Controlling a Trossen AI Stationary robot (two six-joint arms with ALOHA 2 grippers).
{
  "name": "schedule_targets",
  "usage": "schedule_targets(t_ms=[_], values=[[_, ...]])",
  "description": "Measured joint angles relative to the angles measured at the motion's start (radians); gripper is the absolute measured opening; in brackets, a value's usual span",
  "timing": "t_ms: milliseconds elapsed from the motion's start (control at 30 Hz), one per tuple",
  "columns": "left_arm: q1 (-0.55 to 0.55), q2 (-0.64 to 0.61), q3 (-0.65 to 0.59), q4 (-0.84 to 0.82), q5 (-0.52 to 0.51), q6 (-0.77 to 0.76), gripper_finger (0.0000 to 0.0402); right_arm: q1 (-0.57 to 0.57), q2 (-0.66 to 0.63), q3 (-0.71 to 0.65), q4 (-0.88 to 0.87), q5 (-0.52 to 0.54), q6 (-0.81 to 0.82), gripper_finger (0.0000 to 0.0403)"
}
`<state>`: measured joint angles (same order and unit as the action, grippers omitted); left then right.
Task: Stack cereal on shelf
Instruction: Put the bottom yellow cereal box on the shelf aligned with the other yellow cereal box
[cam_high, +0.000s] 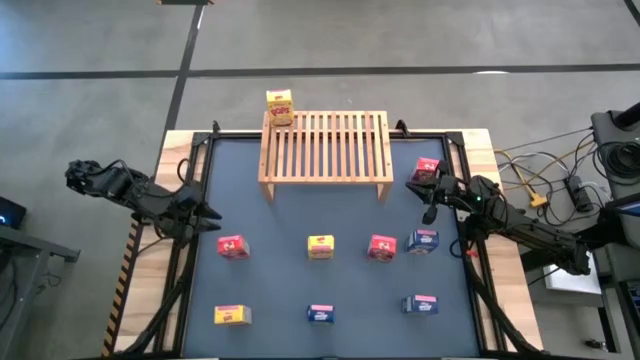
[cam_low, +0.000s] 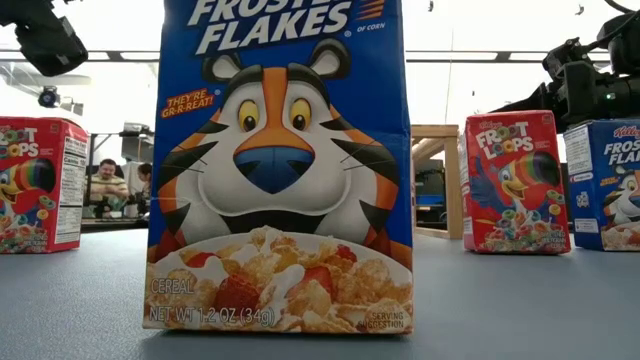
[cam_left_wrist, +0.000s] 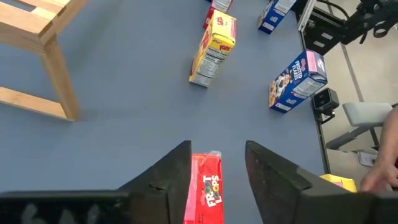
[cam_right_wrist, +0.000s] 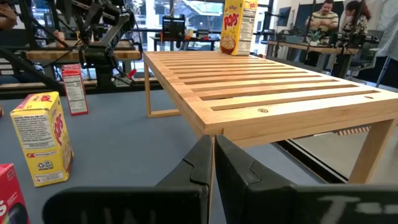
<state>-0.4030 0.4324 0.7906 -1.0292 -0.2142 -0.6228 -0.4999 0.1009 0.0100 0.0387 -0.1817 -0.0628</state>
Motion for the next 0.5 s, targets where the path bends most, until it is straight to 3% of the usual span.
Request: schedule_targets(t_ms=[300,500], values=[[0.000,0.021,0.000,-0.009,0.007,0.000,0.0222,0.000,0.000,0.000,0.000,0.000,0.000,0.0009],[0.000,0.065,0.000,0.013,-0.001,-0.022,0.0248,0.000,0.000,0.000,0.000,0.000,0.000,0.0009]])
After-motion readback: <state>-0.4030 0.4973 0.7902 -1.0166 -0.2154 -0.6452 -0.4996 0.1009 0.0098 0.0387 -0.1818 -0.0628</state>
